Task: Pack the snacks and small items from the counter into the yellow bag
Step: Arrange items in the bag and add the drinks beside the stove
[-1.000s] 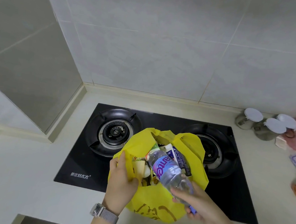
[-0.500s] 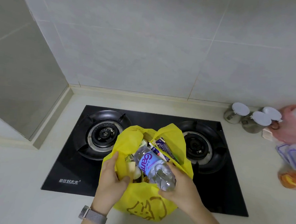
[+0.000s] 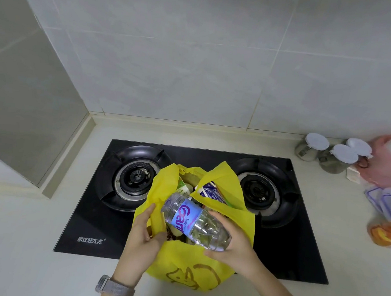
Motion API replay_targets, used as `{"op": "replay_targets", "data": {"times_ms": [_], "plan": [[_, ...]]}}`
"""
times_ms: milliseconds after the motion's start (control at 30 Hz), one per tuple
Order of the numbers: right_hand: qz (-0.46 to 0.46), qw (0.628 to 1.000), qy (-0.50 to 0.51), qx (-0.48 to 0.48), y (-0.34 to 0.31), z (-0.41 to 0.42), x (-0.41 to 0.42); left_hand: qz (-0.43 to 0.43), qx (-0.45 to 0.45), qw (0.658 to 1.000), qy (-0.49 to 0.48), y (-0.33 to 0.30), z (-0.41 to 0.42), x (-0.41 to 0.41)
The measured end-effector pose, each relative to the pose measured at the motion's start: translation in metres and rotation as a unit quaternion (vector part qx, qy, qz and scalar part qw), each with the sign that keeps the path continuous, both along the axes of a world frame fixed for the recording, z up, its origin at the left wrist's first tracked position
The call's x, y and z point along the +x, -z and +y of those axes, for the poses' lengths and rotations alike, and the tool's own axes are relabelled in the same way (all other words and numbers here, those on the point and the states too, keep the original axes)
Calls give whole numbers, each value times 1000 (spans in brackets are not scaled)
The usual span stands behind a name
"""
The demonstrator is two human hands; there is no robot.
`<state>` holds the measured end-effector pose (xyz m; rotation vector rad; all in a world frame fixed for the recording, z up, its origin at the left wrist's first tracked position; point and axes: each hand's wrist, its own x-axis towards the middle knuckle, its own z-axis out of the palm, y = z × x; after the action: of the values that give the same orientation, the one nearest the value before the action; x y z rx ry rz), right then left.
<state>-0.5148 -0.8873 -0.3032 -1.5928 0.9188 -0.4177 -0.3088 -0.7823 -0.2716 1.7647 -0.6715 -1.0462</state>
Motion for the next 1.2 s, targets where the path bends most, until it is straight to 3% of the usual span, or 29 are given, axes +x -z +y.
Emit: {"op": "replay_targets", "data": {"times_ms": [200, 300, 533, 633, 733, 767, 833, 933, 1000, 1100, 1200], "plan": [[89, 992, -19, -91, 2, -15, -7, -34, 29, 999, -28, 3, 3, 1], [167, 970, -50, -170, 5, -17, -9, -92, 53, 994, -24, -2, 2, 1], [235, 913, -53, -328, 1, -23, -16, -237, 64, 969, 0, -10, 2, -11], [235, 897, -21, -374, -6, -29, -17, -404, -6, 915, -29, -13, -4, -21], [270, 883, 52, -380, -6, -36, -16, -513, -69, 854, 46, -17, -16, -26], [306, 878, 58, -365, -5, -38, -16, -538, -38, 839, 76, -15, -20, -29], [379, 866, 39, -325, -4, -40, -17, -554, 105, 823, 68, -12, -25, -37], [435, 847, -17, -306, 3, -38, -26, -436, 363, 820, 74, -20, -26, -38], [383, 883, 8, -271, 8, -35, -36, -442, 402, 792, 128, -11, -21, -28], [228, 949, 105, -192, -1, -28, -46, -340, 346, 847, 219, -6, -11, -12], [89, 961, 213, -151, -28, -17, -48, -337, 308, 868, 193, -5, -1, -15]]}}
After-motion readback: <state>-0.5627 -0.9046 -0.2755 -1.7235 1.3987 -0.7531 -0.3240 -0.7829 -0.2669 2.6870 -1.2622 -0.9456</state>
